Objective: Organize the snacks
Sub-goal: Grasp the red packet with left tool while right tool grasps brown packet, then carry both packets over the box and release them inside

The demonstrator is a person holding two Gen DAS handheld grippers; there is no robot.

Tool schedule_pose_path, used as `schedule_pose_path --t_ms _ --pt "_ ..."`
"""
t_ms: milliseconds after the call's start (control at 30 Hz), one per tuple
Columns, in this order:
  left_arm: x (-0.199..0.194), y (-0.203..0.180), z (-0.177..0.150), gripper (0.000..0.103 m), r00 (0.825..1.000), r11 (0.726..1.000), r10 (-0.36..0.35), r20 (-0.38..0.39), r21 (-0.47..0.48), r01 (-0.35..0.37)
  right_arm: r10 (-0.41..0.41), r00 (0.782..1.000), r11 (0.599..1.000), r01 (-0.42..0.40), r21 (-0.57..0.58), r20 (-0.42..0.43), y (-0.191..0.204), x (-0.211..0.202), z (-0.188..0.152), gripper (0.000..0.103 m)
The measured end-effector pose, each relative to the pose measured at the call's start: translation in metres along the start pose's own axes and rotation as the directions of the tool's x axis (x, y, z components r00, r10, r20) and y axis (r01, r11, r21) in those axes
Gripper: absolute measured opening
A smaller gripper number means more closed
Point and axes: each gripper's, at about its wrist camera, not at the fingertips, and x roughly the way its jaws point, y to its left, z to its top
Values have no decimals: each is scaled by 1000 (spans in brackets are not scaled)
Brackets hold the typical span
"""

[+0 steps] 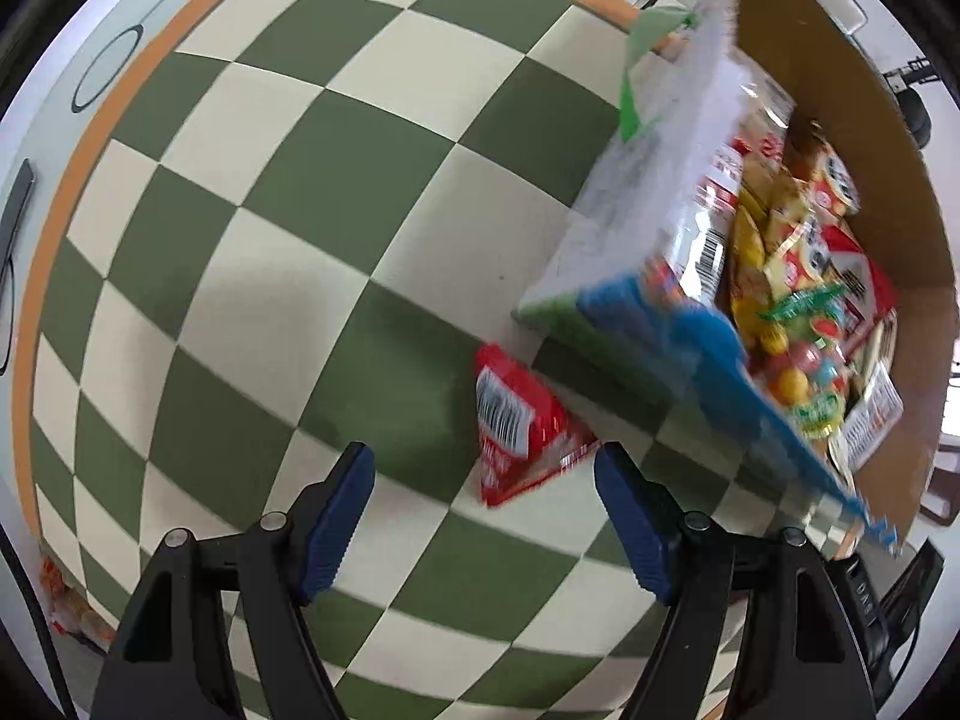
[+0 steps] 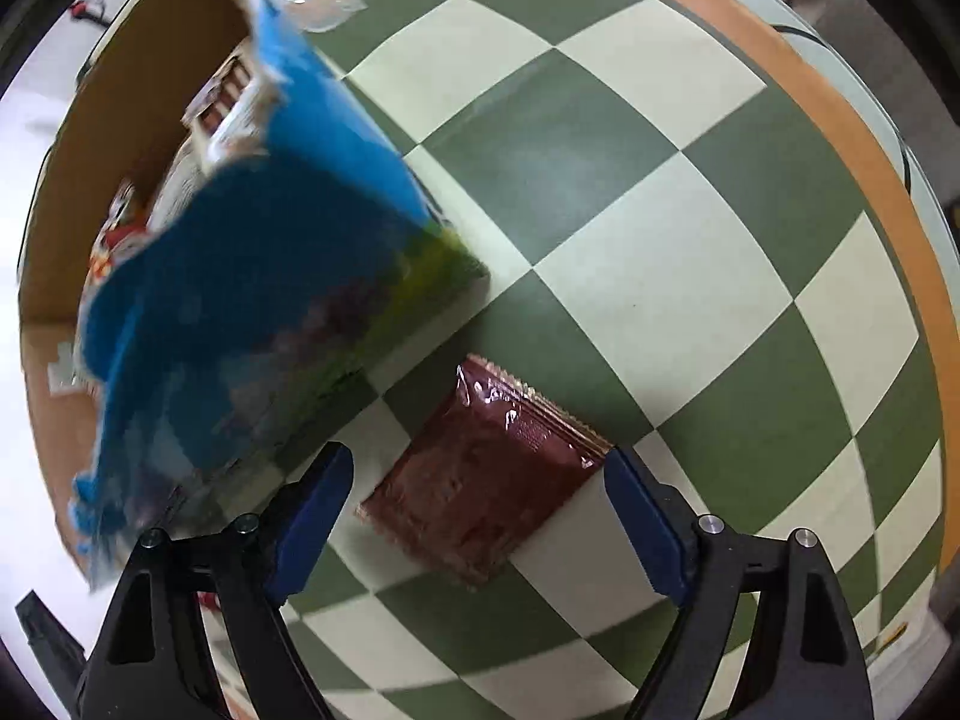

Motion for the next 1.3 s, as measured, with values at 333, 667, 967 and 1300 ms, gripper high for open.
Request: schedule_pose_path --t_ms 333,667,967,1300 --pt "25 -1 5 73 999 998 49 10 49 -49 -168 986 959 168 -227 20 26 19 -19 79" --pt "16 -4 -7 32 998 991 49 41 120 -53 -198 980 881 188 -434 22 22 17 -53 77" --pt "0 -14 -61 30 999 974 38 31 223 -44 -124 992 878 113 -465 6 5 8 -51 76" --pt "-67 -51 -122 30 997 931 -74 38 360 56 49 999 863 -54 -502 -23 3 -62 -65 76"
